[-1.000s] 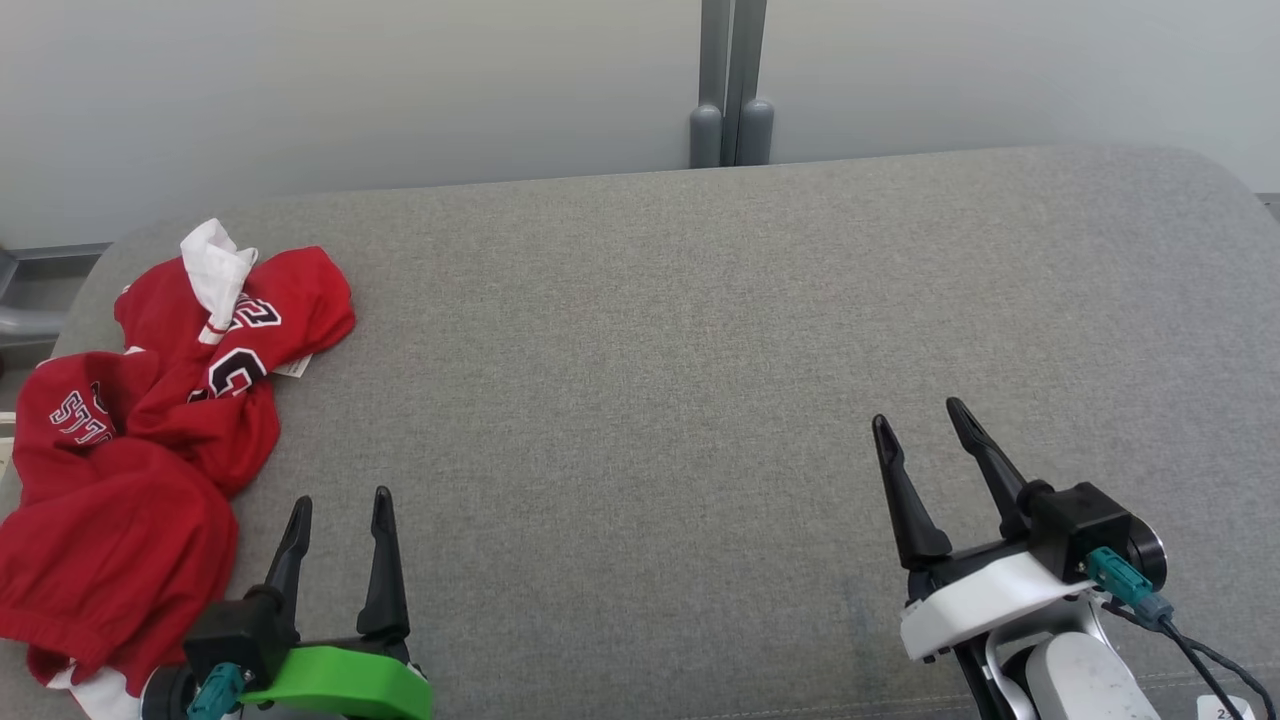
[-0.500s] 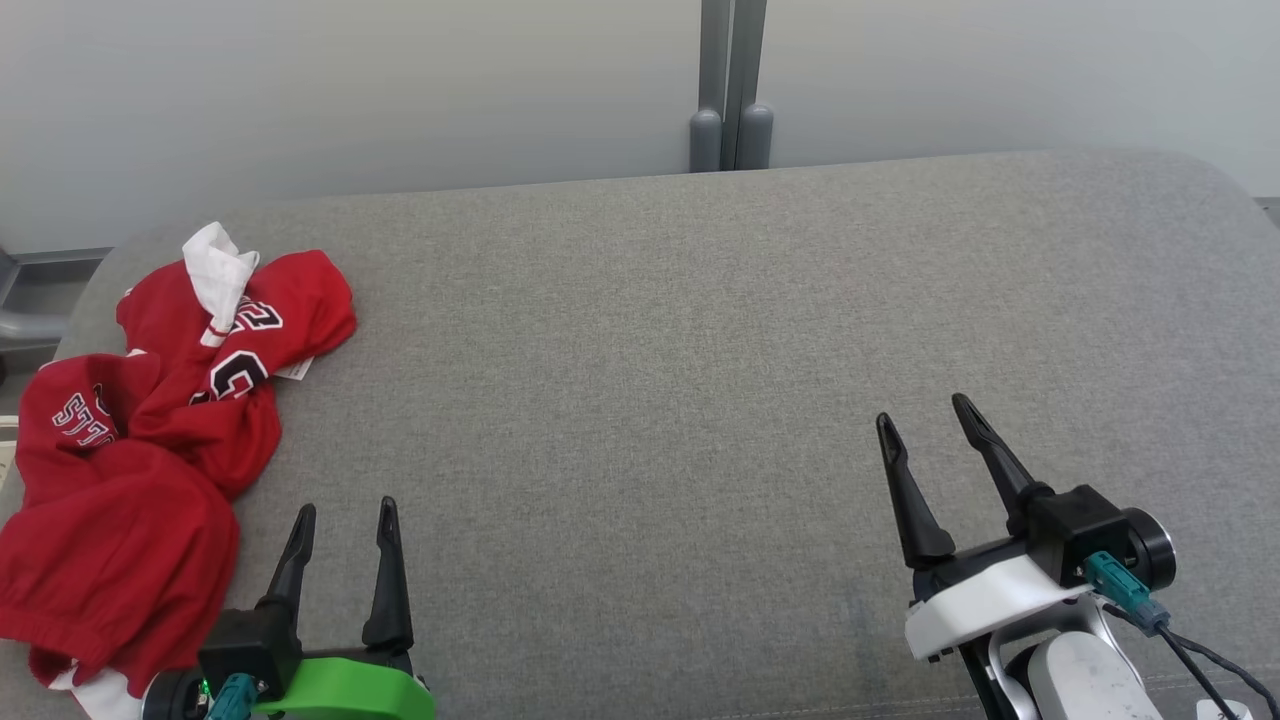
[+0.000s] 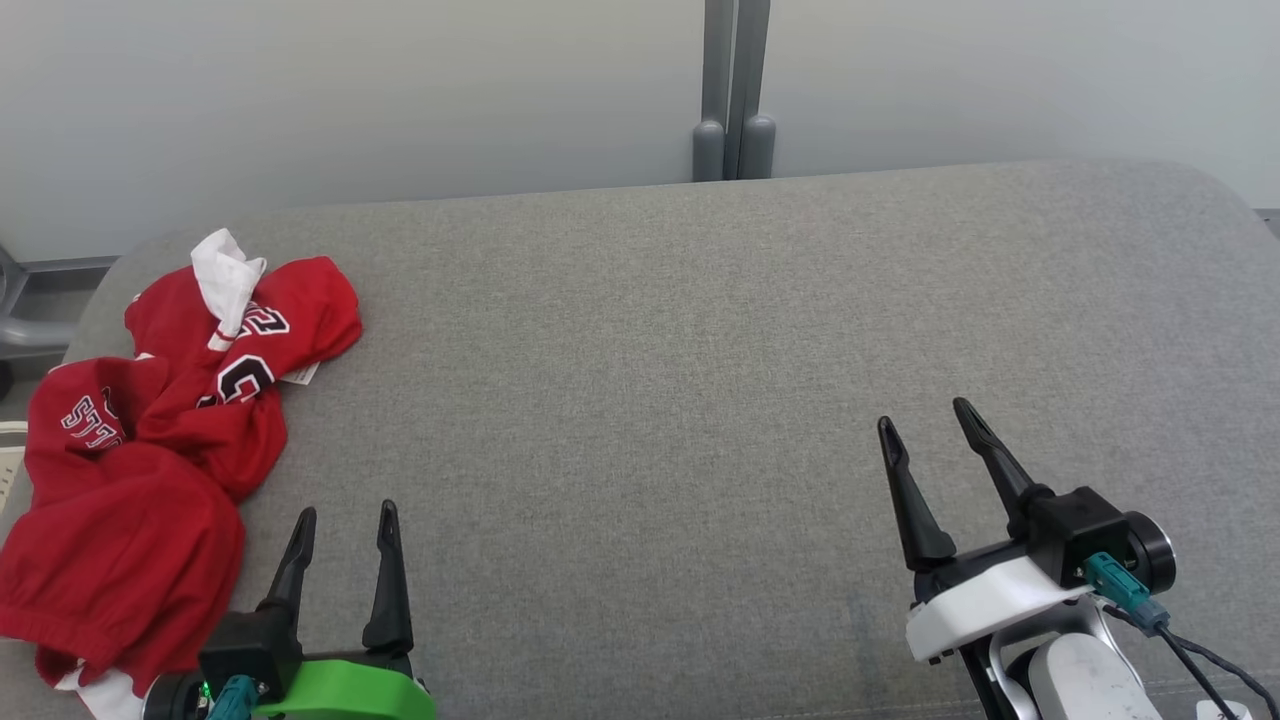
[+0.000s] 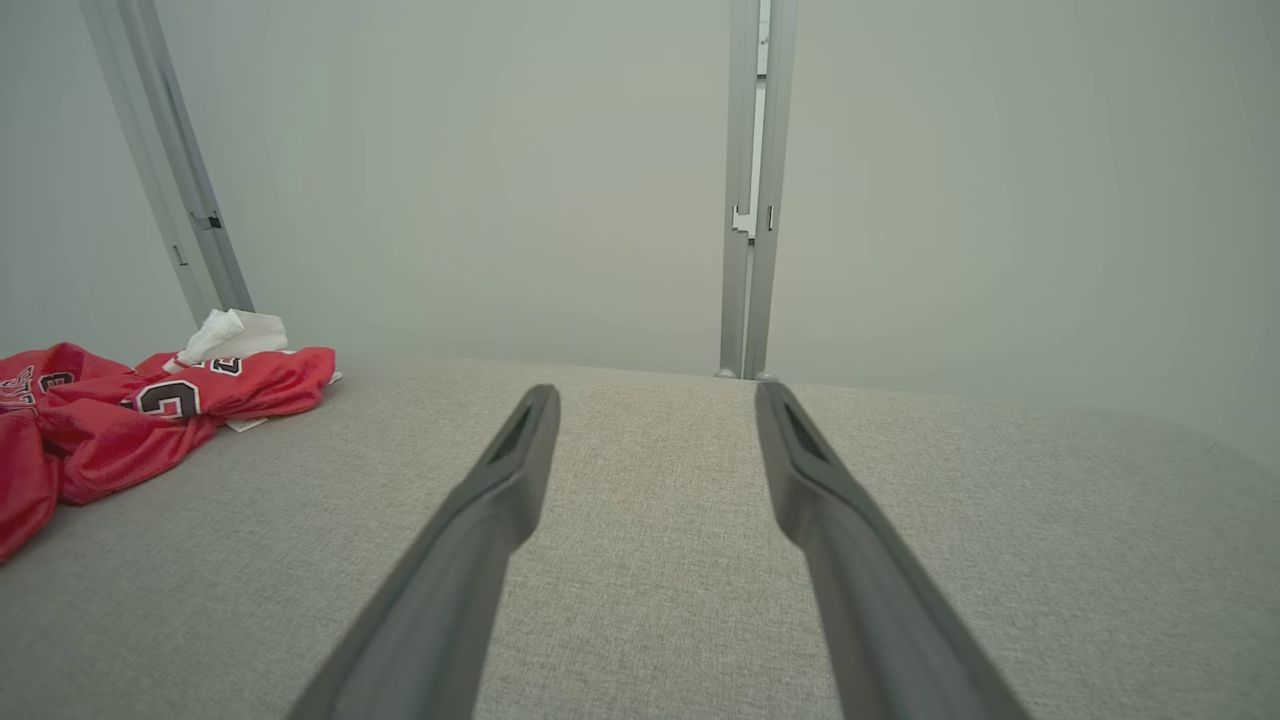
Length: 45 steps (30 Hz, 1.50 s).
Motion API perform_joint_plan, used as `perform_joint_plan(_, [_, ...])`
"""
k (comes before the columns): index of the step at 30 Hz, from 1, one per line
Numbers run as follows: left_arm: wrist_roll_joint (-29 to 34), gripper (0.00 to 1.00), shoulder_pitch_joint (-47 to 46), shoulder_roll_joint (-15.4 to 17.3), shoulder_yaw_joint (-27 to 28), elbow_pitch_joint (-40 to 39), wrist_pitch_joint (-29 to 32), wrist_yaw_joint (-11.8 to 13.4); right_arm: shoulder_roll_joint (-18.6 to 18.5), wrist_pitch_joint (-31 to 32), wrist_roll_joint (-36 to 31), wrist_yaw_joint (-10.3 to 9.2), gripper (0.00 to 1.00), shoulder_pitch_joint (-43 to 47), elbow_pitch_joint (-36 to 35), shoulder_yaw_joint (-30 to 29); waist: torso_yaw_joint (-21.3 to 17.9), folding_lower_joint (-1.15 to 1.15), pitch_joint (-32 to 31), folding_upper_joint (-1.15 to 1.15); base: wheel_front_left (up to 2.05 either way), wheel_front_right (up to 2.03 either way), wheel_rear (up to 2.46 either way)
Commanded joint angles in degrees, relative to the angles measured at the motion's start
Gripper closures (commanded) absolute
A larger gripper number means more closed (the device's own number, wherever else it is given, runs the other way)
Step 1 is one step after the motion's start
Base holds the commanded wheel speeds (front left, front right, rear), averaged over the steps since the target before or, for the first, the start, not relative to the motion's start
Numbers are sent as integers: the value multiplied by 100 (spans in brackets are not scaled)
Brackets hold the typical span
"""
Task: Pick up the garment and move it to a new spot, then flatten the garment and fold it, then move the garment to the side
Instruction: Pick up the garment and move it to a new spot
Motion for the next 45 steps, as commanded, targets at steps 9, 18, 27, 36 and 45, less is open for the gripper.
perform_joint_plan(9, [38,0,79,36,13,17,-24,-52,-26,-19,80,1,0,139,13,-26,249,0,-112,0,0,0,0])
perform_joint_plan(18, [112,0,92,39,85,35,-24,-81,-27,-19,126,1,0,242,-13,4,1130,0,-175,0,0,0,0])
perform_joint_plan(27, [162,0,137,59,173,11,-24,-101,-26,-19,184,1,0,214,-25,10,2148,0,-153,0,0,0,0])
perform_joint_plan(36, [180,0,191,71,244,-22,-23,-107,-28,-19,227,1,0,125,34,76,2736,0,-83,0,0,0,0])
perform_joint_plan(45, [77,0,46,190,431,25,8,-6,-30,-19,127,1,0,73,94,59,2491,0,-5,0,0,0,0])
